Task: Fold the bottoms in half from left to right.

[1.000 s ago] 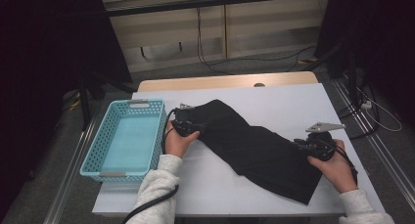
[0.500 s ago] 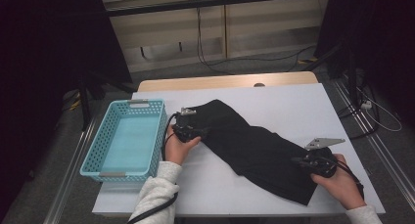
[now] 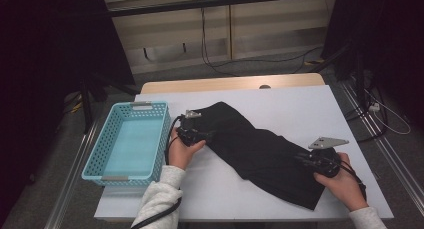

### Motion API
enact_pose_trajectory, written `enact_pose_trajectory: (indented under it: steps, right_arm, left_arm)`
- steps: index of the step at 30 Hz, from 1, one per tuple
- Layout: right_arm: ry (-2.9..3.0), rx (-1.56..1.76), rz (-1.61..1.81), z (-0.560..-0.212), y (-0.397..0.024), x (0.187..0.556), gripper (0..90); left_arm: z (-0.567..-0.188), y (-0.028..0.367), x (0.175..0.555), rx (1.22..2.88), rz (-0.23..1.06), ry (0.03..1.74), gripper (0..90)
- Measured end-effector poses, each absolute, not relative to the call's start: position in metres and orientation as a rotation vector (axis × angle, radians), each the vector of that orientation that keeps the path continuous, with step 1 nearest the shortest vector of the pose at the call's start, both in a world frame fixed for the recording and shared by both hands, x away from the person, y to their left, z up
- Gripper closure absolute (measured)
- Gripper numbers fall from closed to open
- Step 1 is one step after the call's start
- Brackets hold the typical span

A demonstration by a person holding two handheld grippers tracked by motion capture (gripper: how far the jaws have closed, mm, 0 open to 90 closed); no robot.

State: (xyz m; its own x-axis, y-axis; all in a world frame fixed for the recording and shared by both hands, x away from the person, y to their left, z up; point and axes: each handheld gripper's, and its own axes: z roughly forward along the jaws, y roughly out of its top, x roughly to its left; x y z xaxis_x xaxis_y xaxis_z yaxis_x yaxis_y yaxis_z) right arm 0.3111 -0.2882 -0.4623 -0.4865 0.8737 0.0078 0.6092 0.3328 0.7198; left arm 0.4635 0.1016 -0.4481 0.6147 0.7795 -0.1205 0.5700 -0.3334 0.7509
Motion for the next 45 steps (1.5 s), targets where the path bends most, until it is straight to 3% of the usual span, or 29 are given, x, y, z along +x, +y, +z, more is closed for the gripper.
enact_pose_trajectory:
  steps: [6, 8, 15, 20, 22, 24, 32, 35, 36, 45]
  right_arm:
    - [2.310, 1.308, 0.964, -0.458, -0.293, 0.295, 90.0]
    - [2.294, 1.314, 0.980, -0.456, -0.293, 0.296, 78.6]
    - [2.151, 1.369, 1.042, -0.449, -0.292, 0.332, 74.7]
    - [2.198, 1.389, 0.964, -0.462, -0.278, 0.353, 75.5]
    - [2.202, 1.399, 1.008, -0.464, -0.277, 0.355, 85.5]
    - [2.224, 1.372, 1.004, -0.463, -0.277, 0.355, 89.8]
    - [2.105, 1.351, 1.032, -0.442, -0.289, 0.356, 89.9]
    - [2.059, 1.358, 0.996, -0.443, -0.291, 0.357, 80.2]
    - [2.076, 1.365, 0.971, -0.445, -0.292, 0.357, 82.8]
    - [2.152, 1.364, 0.953, -0.459, -0.296, 0.334, 74.6]
  left_arm:
    - [-0.449, 0.101, 0.463, 2.032, 0.331, 1.069, 26.5]
    - [-0.449, 0.102, 0.464, 2.037, 0.332, 1.065, 26.5]
    - [-0.449, 0.101, 0.463, 2.039, 0.347, 1.071, 26.3]
    - [-0.450, 0.103, 0.464, 2.046, 0.329, 1.065, 26.3]
    - [-0.451, 0.104, 0.465, 2.051, 0.331, 1.064, 26.3]
    - [-0.451, 0.105, 0.465, 2.043, 0.326, 1.071, 26.3]
    - [-0.451, 0.104, 0.466, 2.041, 0.333, 1.067, 26.3]
    - [-0.452, 0.104, 0.466, 2.047, 0.328, 1.071, 26.3]
    - [-0.452, 0.104, 0.466, 2.043, 0.329, 1.074, 26.3]
    - [-0.452, 0.104, 0.465, 2.041, 0.331, 1.072, 26.3]
